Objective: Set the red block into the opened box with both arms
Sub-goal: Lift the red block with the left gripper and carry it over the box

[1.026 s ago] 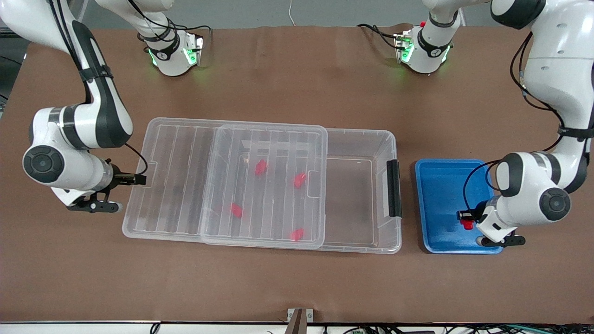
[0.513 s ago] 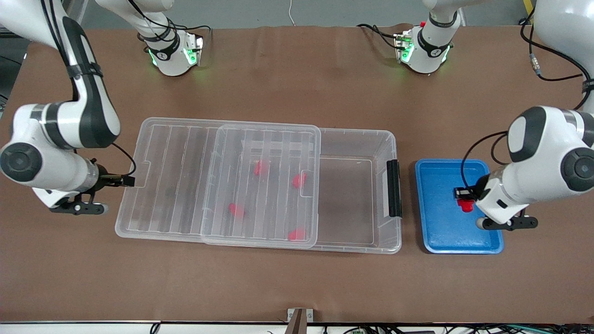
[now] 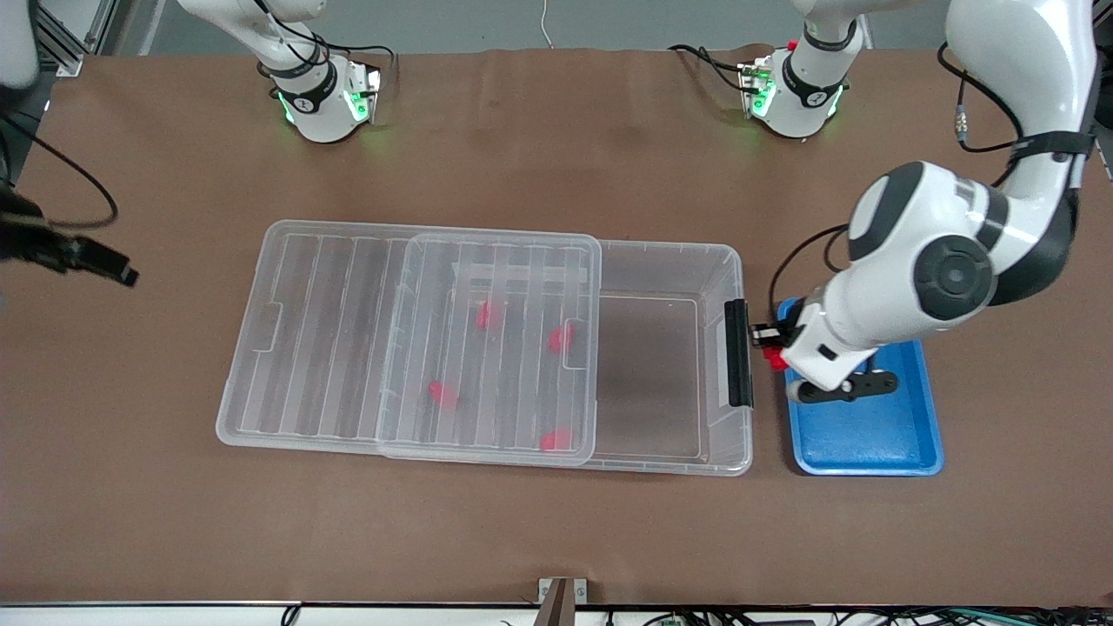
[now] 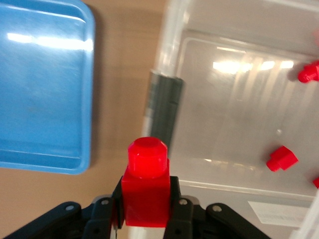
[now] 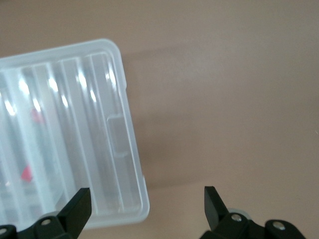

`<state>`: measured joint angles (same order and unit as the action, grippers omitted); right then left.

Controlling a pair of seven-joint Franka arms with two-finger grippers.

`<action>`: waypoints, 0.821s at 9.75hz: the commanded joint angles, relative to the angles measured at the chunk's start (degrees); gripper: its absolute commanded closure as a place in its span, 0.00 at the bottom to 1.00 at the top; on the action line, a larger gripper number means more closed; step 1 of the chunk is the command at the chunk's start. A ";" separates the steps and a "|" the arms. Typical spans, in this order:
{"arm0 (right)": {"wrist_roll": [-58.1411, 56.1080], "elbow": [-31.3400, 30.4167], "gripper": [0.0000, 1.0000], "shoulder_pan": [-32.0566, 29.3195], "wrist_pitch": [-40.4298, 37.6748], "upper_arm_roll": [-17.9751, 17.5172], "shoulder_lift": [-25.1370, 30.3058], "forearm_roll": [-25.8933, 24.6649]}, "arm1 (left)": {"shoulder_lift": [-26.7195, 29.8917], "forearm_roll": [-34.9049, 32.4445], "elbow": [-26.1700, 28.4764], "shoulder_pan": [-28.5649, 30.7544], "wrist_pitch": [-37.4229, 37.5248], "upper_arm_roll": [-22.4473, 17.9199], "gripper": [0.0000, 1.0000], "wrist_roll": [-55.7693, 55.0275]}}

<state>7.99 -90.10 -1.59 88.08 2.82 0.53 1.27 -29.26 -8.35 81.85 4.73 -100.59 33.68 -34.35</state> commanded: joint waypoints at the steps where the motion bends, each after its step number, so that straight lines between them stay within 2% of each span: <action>1: -1.65 -3.06 0.00 3.76 -3.61 5.41 5.35 1.10 | -4.31 -1.40 -0.38 -4.45 -2.92 -0.19 1.00 -5.44; 3: -4.99 -3.59 0.00 1.43 -3.45 5.10 5.18 1.54 | -6.51 -2.71 -0.21 -6.22 -6.18 -0.37 1.00 -6.60; 4: -5.09 -3.15 0.00 -0.42 -3.36 1.87 5.18 1.37 | -7.82 -4.81 -0.20 -6.40 -6.72 -0.28 1.00 -7.21; 5: -5.09 -3.06 0.00 -1.22 -3.53 0.88 5.18 1.02 | -8.79 -5.09 -0.20 -7.79 -7.25 -0.28 1.00 -8.78; 8: -5.88 -0.88 0.00 -2.02 -3.62 0.61 4.66 1.02 | -12.83 -9.82 -0.03 -11.23 -8.75 -0.37 1.00 -13.70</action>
<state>3.10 -92.33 -2.09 84.56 4.49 5.11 1.55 -38.95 -15.07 81.91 -5.51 -108.34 33.54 -45.67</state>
